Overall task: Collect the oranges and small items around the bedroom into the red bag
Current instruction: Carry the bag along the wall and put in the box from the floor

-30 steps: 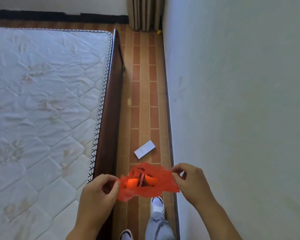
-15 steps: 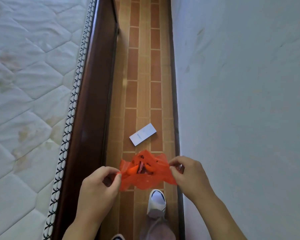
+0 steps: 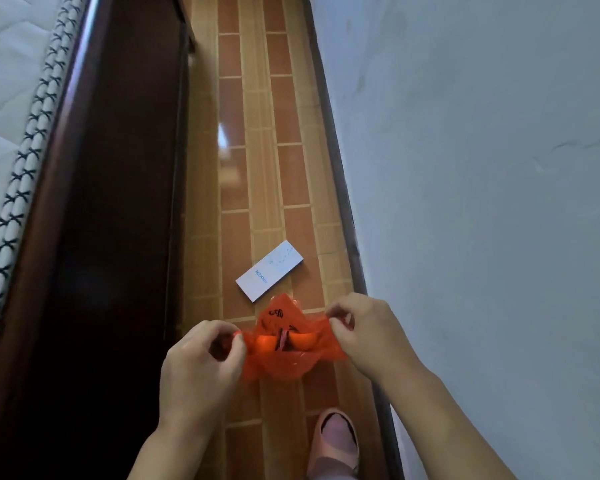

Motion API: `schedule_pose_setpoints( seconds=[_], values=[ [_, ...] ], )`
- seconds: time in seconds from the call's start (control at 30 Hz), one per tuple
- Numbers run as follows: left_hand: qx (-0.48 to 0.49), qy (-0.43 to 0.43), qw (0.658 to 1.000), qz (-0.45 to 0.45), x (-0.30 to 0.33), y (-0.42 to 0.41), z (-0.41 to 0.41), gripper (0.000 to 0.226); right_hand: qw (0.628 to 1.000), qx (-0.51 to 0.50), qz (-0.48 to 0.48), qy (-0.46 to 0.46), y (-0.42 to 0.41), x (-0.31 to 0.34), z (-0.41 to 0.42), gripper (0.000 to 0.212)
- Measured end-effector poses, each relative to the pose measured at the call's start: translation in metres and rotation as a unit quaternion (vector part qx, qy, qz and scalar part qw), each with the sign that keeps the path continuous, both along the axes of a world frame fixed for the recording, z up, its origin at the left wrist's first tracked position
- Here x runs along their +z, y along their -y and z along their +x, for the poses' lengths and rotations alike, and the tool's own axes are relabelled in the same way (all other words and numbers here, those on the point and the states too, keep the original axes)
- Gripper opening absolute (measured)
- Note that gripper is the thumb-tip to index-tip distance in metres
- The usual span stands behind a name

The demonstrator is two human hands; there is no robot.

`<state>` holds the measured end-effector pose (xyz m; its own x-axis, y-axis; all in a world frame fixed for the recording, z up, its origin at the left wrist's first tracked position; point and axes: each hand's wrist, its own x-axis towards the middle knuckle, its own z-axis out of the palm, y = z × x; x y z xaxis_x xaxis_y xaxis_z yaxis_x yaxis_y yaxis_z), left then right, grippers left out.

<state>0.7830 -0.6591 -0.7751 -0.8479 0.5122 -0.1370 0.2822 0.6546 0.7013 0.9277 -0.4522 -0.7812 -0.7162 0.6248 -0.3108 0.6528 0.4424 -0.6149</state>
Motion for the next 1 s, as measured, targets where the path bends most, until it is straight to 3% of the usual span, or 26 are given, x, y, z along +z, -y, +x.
schedule_pose_setpoints(
  seconds=[0.2, 0.4, 0.53, 0.67, 0.77, 1.0],
  values=[
    [0.010, -0.067, 0.997, 0.024, -0.057, -0.023, -0.017, 0.022, 0.998, -0.014, 0.046, -0.043, -0.022, -0.059, -0.009, 0.015],
    [-0.138, -0.169, 0.974, 0.054, -0.101, -0.036, -0.049, 0.031, 0.977, 0.010, 0.165, -0.137, -0.006, -0.118, -0.030, 0.009],
    [-0.272, -0.201, 0.941, -0.005, -0.137, -0.025, -0.054, 0.032, 0.956, 0.040, 0.226, -0.185, 0.024, -0.152, -0.031, 0.006],
    [-0.294, -0.200, 0.933, -0.060, -0.153, -0.012, -0.059, 0.026, 0.946, 0.052, 0.259, -0.190, 0.050, -0.187, -0.019, 0.022],
    [-0.324, -0.161, 0.924, -0.128, -0.157, -0.009, -0.052, 0.040, 0.937, 0.114, 0.262, -0.199, 0.067, -0.211, -0.013, 0.032],
    [-0.404, -0.133, 0.863, -0.271, -0.172, -0.010, -0.041, 0.059, 0.934, 0.209, 0.212, -0.196, 0.091, -0.241, 0.002, 0.034]
  ],
)
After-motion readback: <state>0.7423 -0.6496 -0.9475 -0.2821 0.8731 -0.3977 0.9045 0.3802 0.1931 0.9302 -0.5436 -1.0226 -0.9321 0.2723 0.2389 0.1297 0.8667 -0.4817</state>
